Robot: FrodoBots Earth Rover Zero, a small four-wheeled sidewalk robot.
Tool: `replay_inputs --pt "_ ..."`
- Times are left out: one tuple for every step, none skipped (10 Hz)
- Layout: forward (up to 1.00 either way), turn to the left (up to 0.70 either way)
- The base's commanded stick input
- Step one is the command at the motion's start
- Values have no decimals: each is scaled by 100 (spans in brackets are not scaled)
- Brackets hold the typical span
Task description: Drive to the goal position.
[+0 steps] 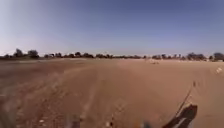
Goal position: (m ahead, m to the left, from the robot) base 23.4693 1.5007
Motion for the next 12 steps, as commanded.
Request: replay_inputs --pt "100 0" --pt "100 -1" --pt "100 -2" --pt "100 -7" --pt "100 -40" --pt "100 -31" --pt "100 0" --pt "100 0" --pt "100 0" --pt "100 0" --pt "100 0" --pt "100 0"
